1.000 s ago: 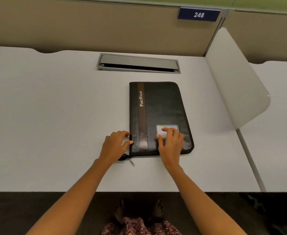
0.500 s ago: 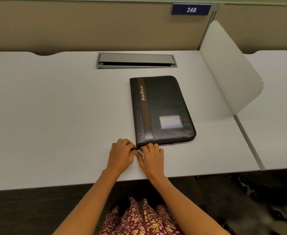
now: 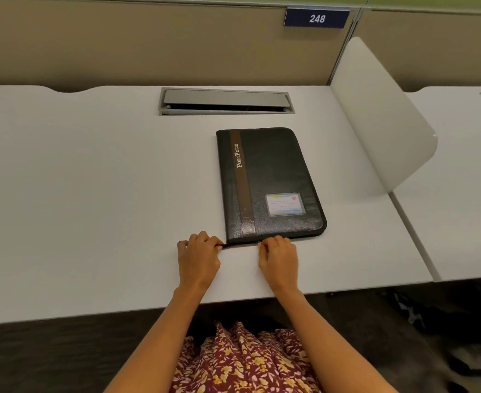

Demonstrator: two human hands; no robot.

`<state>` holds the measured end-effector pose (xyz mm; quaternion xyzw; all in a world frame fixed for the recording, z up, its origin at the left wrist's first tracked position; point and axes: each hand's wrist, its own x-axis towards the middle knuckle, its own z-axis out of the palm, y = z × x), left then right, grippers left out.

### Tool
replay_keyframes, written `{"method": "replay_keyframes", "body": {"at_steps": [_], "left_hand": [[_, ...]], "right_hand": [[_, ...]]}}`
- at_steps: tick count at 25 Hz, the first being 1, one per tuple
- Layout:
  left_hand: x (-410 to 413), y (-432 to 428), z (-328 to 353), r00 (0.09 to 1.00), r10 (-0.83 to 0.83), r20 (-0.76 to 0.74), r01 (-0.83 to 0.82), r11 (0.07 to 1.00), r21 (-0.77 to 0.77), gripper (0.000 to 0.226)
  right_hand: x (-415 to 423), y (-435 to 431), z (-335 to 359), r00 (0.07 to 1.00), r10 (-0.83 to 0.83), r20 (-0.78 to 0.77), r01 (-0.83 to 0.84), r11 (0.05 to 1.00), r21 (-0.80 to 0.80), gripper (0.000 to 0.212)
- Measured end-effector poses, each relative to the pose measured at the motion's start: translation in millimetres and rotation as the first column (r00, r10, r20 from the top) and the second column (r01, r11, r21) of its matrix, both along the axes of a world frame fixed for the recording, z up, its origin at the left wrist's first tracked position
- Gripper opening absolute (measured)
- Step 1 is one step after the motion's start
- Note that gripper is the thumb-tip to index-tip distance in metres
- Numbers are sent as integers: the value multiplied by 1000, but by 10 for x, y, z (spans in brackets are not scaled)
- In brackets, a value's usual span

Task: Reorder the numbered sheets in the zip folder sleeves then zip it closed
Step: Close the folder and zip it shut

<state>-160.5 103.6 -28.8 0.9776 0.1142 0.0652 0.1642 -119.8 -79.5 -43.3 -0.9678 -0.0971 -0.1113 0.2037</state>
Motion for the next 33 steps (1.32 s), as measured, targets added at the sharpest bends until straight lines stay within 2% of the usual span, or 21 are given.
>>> {"method": "replay_keyframes", "body": {"at_steps": [5,7,11,13,15,18,21,24,26,33], "left_hand": [[-10,136,-69,1000,20,22,-20,999,27,7],[-31,140,-72,1000,13,9,-14,999,41,8],[68,1,125,997,-27,73,26,1000,11,21],[293,-241,328,983,-145,114,153,987,-57,27],[616,-597,476,936,-330,121,342,935,-92,24],[1122,-1113,519,834,-547,71,548,837,6,28],[1525,-1439,422,752,-657,-53,656,741,144,39],[1777,-1535,306,718,-688,-103,692,692,204,39],[1908,-1558,214,710,-700,-76,695,679,235,38],[2021,-1682,4,776,-605,178,620,784,-40,29]], "right_hand": [[211,-874,22,951,-290,-111,302,947,113,8],[308,-1065,49,937,-316,-146,334,934,127,11],[359,-1143,52,956,-233,-180,269,940,212,12],[354,-1176,35,960,-215,-179,256,933,252,12],[345,-1201,22,959,-206,-195,255,928,273,11],[364,-1207,43,960,-187,-208,244,923,297,10],[402,-1276,51,962,-174,-212,228,937,263,8],[421,-1323,46,964,-139,-227,194,950,243,6],[460,-1366,47,971,-99,-218,153,957,247,4],[754,-1624,-12,992,30,-124,0,970,242,3]]}}
